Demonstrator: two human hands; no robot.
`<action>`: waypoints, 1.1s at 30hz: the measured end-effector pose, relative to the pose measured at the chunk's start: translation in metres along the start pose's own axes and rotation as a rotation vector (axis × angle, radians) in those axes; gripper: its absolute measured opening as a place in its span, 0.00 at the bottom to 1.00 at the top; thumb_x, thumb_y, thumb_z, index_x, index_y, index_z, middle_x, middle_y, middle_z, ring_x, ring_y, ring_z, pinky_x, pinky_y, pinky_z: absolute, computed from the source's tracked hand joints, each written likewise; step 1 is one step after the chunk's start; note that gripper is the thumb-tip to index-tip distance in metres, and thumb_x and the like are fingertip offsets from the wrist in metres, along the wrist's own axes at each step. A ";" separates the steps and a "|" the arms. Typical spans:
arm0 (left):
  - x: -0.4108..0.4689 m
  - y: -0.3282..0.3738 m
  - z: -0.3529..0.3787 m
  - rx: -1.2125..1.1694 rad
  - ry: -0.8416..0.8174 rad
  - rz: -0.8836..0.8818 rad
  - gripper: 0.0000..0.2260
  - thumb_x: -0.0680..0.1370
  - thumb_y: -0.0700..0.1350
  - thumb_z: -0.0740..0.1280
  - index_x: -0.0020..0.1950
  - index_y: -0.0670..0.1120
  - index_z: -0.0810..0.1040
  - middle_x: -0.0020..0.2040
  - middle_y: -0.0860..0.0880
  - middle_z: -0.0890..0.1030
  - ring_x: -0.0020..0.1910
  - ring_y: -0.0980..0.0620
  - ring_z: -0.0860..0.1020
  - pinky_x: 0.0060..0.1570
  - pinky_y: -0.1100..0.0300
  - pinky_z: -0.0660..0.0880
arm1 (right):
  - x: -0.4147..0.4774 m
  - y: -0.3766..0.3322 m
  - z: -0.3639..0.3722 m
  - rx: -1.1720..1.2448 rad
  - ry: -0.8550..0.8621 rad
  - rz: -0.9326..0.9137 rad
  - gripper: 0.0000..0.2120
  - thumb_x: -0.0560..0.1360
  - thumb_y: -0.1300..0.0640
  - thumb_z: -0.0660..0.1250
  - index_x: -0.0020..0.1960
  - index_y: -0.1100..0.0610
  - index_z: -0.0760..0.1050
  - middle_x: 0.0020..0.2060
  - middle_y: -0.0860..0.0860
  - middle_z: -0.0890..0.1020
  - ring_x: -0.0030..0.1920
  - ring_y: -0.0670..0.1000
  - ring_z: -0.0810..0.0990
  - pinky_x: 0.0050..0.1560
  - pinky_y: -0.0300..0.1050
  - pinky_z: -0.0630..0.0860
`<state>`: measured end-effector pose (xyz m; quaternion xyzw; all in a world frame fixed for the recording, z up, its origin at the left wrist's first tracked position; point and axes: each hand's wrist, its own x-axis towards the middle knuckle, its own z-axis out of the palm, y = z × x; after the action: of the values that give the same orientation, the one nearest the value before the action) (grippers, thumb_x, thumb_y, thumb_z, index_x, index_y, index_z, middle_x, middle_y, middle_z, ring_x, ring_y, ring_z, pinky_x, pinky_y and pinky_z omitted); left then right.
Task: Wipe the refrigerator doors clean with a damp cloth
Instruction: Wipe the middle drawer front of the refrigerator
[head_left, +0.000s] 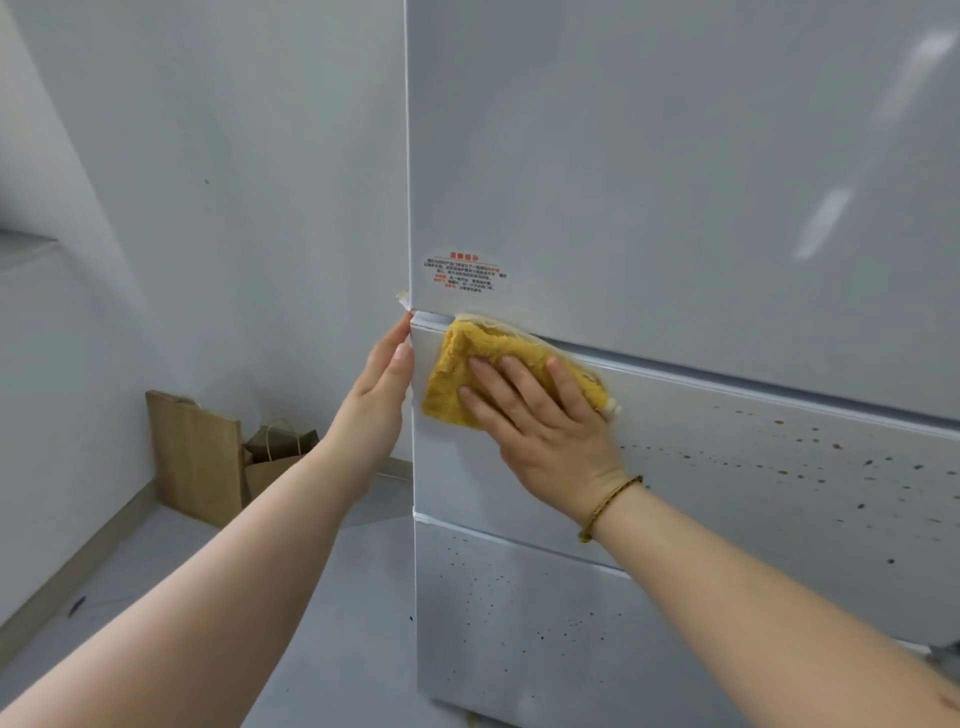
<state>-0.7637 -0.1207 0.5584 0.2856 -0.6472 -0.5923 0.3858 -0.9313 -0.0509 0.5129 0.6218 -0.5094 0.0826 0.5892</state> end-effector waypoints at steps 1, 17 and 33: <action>-0.001 0.001 0.001 0.008 0.001 0.004 0.15 0.81 0.48 0.49 0.66 0.61 0.60 0.70 0.56 0.67 0.69 0.59 0.64 0.67 0.65 0.61 | -0.003 -0.012 0.004 -0.002 -0.004 0.037 0.23 0.78 0.60 0.46 0.72 0.55 0.56 0.72 0.54 0.57 0.75 0.56 0.44 0.74 0.52 0.39; -0.044 -0.042 0.068 0.733 0.056 0.282 0.25 0.69 0.64 0.43 0.64 0.63 0.42 0.68 0.62 0.39 0.68 0.66 0.41 0.64 0.71 0.37 | -0.081 0.054 -0.024 -0.031 -0.031 -0.109 0.21 0.77 0.60 0.53 0.69 0.51 0.61 0.75 0.55 0.43 0.75 0.55 0.41 0.74 0.55 0.36; -0.038 -0.042 0.084 0.774 0.080 0.205 0.27 0.79 0.47 0.57 0.70 0.58 0.41 0.66 0.62 0.35 0.69 0.63 0.35 0.66 0.66 0.40 | -0.160 0.032 -0.013 0.030 -0.226 -0.356 0.23 0.78 0.65 0.36 0.73 0.59 0.48 0.75 0.58 0.45 0.74 0.58 0.35 0.73 0.55 0.34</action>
<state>-0.8171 -0.0495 0.5106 0.3666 -0.8320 -0.2519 0.3317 -1.0227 0.0521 0.4251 0.7161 -0.4527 -0.0855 0.5243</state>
